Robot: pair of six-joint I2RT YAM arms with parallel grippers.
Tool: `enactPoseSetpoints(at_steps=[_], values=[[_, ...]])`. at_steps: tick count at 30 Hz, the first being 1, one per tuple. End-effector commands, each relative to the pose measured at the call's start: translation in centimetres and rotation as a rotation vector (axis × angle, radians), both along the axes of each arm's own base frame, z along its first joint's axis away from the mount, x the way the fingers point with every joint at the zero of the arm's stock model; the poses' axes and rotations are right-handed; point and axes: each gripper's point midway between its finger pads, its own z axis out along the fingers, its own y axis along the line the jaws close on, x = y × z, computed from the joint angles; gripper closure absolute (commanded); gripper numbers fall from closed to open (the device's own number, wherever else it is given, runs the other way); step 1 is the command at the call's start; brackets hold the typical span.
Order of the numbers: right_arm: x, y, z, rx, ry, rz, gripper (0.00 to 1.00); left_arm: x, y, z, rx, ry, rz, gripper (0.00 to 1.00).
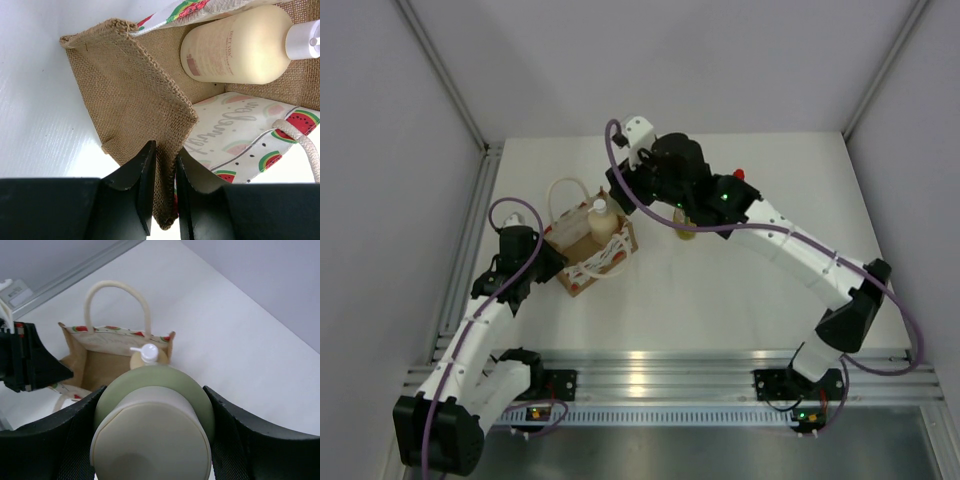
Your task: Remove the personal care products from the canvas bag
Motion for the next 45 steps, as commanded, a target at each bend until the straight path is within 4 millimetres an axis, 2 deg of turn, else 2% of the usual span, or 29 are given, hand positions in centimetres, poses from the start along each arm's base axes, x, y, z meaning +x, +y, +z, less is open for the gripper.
enactPoseSetpoints(at_steps=[1,2,4,8,10,12,13,15,16,18,19,20,23,25,30,37,38,41,42,45], values=[[0.5,-4.9,5.8,0.132,-0.096,-0.124,1.00,0.2,0.0,0.4,0.003,-0.009,0.000,0.74],[1.0,-5.9,4.2,0.105,-0.075,-0.156,1.00,0.2,0.0,0.3,0.002,-0.007,0.001,0.74],[0.9,-7.8,2.6,0.089,-0.051,-0.197,1.00,0.3,0.0,0.5,0.001,-0.010,0.001,0.74],[1.9,-12.5,0.5,0.108,0.006,-0.318,1.00,0.2,0.0,0.4,0.001,-0.009,0.001,0.74],[1.5,-14.6,-0.7,0.116,0.030,-0.357,1.00,0.3,0.0,0.4,0.001,-0.010,0.001,0.74],[2.0,-17.1,-1.8,0.123,0.047,-0.424,1.00,0.2,0.0,0.4,0.000,-0.008,0.002,0.74],[1.8,-18.3,-3.0,0.121,0.058,-0.451,1.00,0.2,0.0,0.4,-0.001,-0.008,0.003,0.74],[2.6,-21.0,-4.4,0.136,0.080,-0.526,1.00,0.2,0.0,0.4,-0.001,-0.007,0.003,0.74],[2.4,-22.0,-6.0,0.127,0.101,-0.551,1.00,0.3,0.0,0.3,0.001,-0.005,0.002,0.74],[3.5,-24.6,-7.0,0.154,0.109,-0.634,1.00,0.3,0.0,0.4,0.001,-0.007,0.003,0.74],[3.5,-25.5,-8.7,0.144,0.131,-0.664,1.00,0.4,0.0,0.5,-0.001,-0.008,0.003,0.75],[4.5,-27.0,-8.7,0.172,0.118,-0.706,1.00,0.3,0.0,0.5,-0.001,-0.008,0.003,0.74],[5.9,-29.0,-11.1,0.184,0.159,-0.767,1.00,0.3,0.0,0.5,-0.003,-0.008,0.005,0.74],[7.2,-29.6,-12.6,0.162,0.180,-0.796,1.00,0.3,-0.1,0.5,-0.006,-0.009,0.001,0.74],[9.6,-31.2,-15.2,0.130,0.171,-0.885,1.00,0.1,-0.2,0.6,-0.010,-0.016,-0.002,0.74],[10.5,-31.3,-18.4,0.114,0.194,-0.911,1.00,-0.1,-0.2,0.5,-0.010,-0.016,-0.007,0.74],[10.8,-31.3,-18.2,0.124,0.176,-0.911,0.99,0.0,-0.2,0.5,-0.009,-0.018,-0.008,0.74],[10.7,-31.4,-18.8,0.118,0.177,-0.916,0.88,0.0,-0.2,0.5,-0.008,-0.018,-0.008,0.74],[10.6,-31.3,-18.9,0.113,0.175,-0.913,0.70,-0.1,-0.2,0.5,-0.010,-0.016,-0.009,0.73],[10.4,-31.1,-18.8,0.095,0.160,-0.914,0.42,-0.1,-0.2,0.3,-0.008,-0.012,-0.007,0.73]])
